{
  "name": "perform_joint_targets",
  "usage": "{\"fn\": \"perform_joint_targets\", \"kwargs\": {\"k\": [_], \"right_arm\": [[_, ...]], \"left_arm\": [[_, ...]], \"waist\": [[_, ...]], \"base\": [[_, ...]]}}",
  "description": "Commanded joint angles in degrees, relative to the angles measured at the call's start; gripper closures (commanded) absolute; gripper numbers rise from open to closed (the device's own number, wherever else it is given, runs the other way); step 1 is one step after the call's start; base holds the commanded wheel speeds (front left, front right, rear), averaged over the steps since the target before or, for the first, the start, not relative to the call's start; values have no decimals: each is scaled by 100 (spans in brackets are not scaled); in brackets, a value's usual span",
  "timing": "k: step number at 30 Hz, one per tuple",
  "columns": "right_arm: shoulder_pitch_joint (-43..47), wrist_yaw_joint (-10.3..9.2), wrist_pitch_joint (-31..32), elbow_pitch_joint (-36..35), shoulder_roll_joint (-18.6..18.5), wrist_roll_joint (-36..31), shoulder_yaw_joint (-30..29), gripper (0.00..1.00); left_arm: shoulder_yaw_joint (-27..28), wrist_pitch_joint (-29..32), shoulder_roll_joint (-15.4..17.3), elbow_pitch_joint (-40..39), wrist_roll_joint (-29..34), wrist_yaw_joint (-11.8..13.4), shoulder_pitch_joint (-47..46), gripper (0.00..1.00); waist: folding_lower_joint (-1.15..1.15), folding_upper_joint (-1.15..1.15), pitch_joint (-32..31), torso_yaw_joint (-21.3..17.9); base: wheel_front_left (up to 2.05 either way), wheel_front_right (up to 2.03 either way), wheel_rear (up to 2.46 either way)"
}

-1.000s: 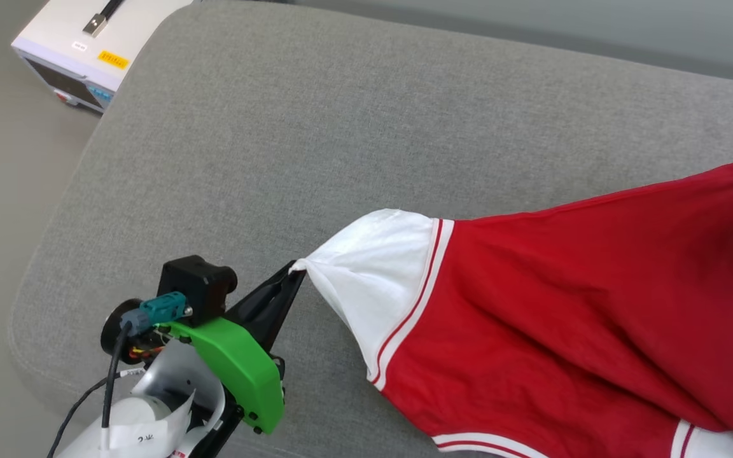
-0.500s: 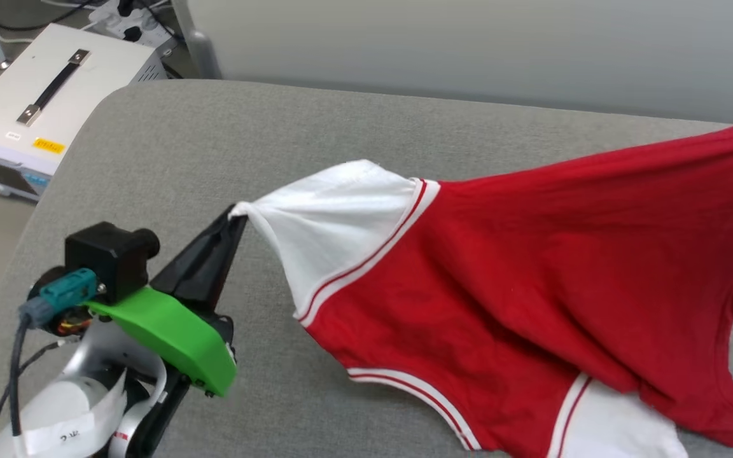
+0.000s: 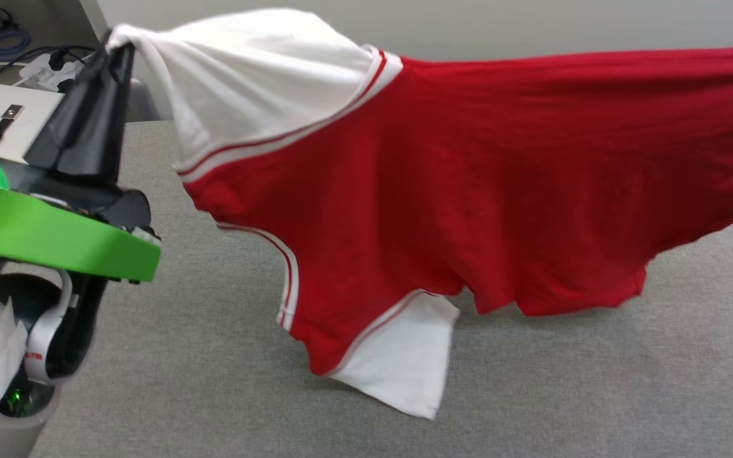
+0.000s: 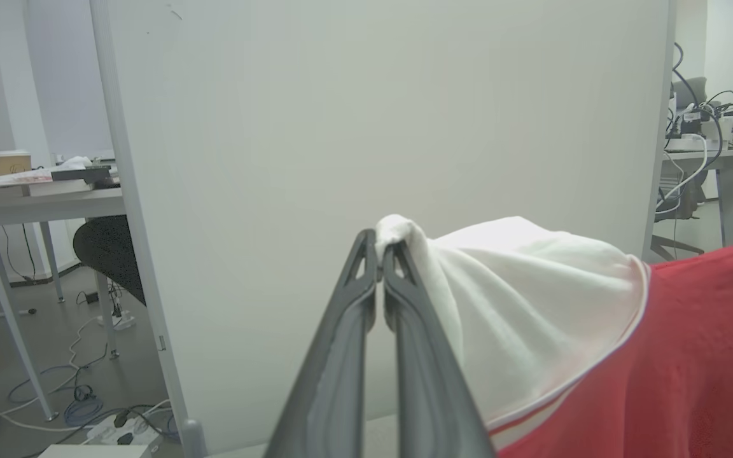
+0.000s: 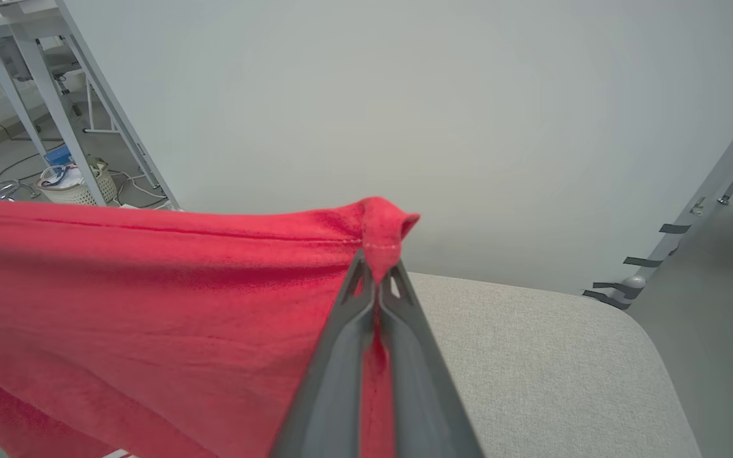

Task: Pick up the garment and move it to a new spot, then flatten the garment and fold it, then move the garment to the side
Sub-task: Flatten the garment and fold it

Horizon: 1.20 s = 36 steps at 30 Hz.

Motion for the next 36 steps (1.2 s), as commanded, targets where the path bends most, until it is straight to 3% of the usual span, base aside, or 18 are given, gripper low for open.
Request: {"fn": "perform_joint_targets", "kwargs": {"k": [1,9,15,20,27,32,36], "right_arm": [[-120,-4,-83,-47,-26,32,-6,100],[-465,-4,-500,-209,-37,2,51,100],[-835,-4,-782,-213,-110,19,26,100],[-1229,-4,-995,-62,-216,-41,-2,100],[-2166,-4,-1331,321,-401,-177,154,100],[-3197,-4,-1715,950,-325,-513,367,100],[-4080,-4,-2143,1679,-147,-910,603,100]], "left_arm": [[100,-81,57,33,76,46,-200,100],[358,-246,190,190,281,-7,-915,100],[429,-138,398,306,420,-186,-1688,100],[412,-21,572,673,476,-503,-2535,100],[118,195,675,1477,676,-1148,-4160,100],[-135,218,565,2385,977,-1594,-5600,100],[-379,46,272,3389,1347,-1815,-6798,100]], "waist": [[0,0,34,-103],[0,0,332,-289],[0,0,818,-341],[0,0,1365,-349],[0,0,2262,-339],[0,0,2845,-376],[0,0,3180,-419]], "base": [[0,0,0],[0,0,0],[0,0,0],[0,0,0],[0,0,0],[0,0,0],[0,0,0]]}}
